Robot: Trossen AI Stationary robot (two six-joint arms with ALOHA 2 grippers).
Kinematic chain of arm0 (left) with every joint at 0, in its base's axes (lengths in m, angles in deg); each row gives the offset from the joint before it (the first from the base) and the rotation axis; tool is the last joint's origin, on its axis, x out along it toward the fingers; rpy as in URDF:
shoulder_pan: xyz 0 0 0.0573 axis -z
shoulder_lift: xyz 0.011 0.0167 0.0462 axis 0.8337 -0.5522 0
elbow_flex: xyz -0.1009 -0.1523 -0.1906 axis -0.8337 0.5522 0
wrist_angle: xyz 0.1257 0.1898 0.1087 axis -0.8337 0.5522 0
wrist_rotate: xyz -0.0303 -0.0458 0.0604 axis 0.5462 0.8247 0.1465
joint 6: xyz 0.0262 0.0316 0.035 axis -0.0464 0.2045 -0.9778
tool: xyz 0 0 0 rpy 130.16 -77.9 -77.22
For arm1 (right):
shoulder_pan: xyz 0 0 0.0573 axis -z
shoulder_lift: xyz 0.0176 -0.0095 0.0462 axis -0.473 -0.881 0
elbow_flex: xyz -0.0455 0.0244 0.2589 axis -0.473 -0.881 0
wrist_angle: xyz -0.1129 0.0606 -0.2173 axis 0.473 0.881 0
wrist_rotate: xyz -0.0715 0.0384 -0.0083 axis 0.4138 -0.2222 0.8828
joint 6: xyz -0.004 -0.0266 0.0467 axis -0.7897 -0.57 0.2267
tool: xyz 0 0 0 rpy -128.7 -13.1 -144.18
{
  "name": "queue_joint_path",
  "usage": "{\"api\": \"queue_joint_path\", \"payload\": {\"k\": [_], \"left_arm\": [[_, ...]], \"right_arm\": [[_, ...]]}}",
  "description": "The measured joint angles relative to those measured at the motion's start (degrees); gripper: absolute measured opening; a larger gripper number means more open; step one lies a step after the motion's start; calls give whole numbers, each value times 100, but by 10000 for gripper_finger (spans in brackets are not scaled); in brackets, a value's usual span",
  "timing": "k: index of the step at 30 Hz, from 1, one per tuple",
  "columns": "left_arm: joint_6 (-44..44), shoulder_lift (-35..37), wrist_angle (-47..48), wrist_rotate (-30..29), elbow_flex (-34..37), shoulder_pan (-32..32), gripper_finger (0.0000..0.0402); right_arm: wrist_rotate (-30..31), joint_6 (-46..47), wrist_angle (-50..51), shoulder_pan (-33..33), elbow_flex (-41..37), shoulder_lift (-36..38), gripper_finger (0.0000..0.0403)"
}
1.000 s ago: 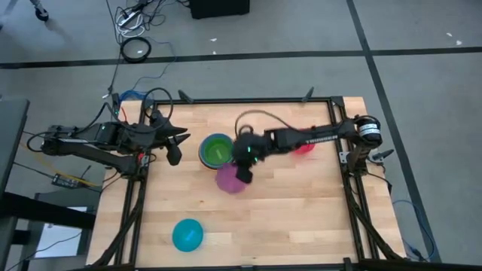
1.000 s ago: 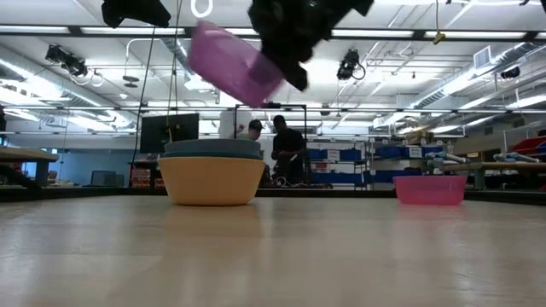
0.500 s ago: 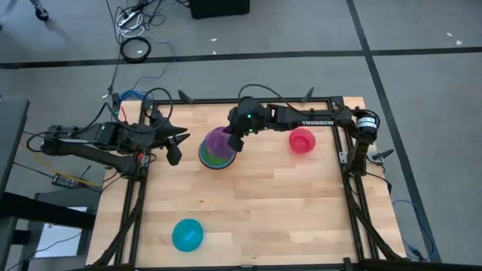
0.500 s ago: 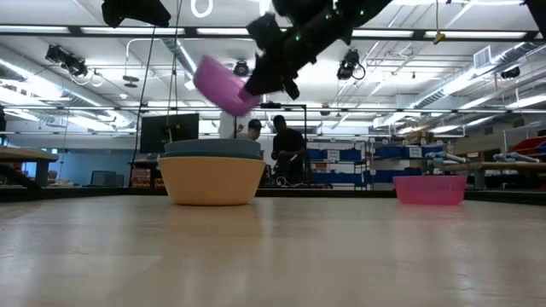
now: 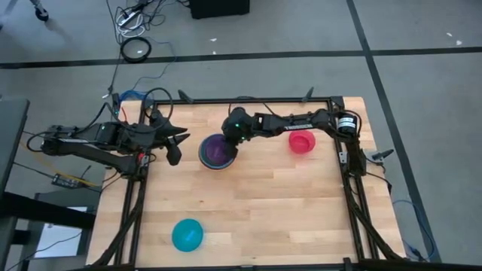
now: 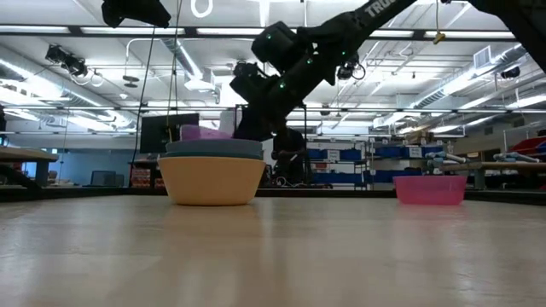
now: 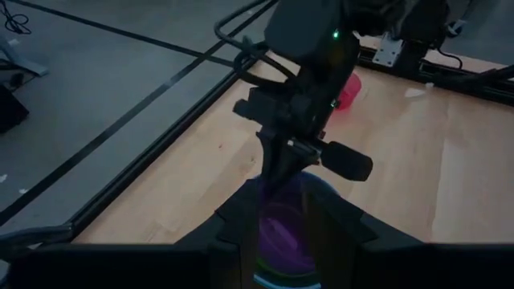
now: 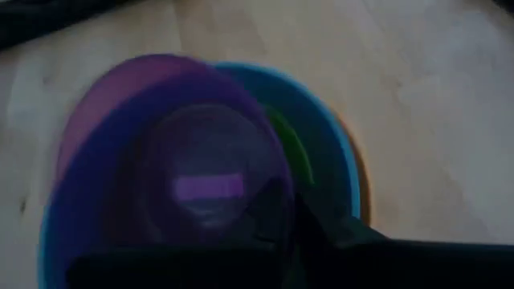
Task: Nest bowls inside each other
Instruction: Stack the violet bowl on top of the light green bowl, then stack the light blue bowl on top of the violet bowl
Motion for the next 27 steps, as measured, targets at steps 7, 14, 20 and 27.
{"api": "queue_joint_path", "payload": {"k": [7, 14, 20, 27], "left_arm": [[-2, 0, -6, 0, 0, 0, 103], [-1, 0, -2, 0, 0, 0, 103], [26, 0, 56, 72, 0, 0, 103], [1225, -117, 1762, 2694, -4, 125, 103]], "right_arm": [[-15, 259, 410, -12, 0, 175, 104], [540, 247, 680, -118, 0, 704, 151], [1188, 94, 1558, -255, 2, 1308, 152], [2130, 251, 3393, -737, 2, 2054, 151]]}}
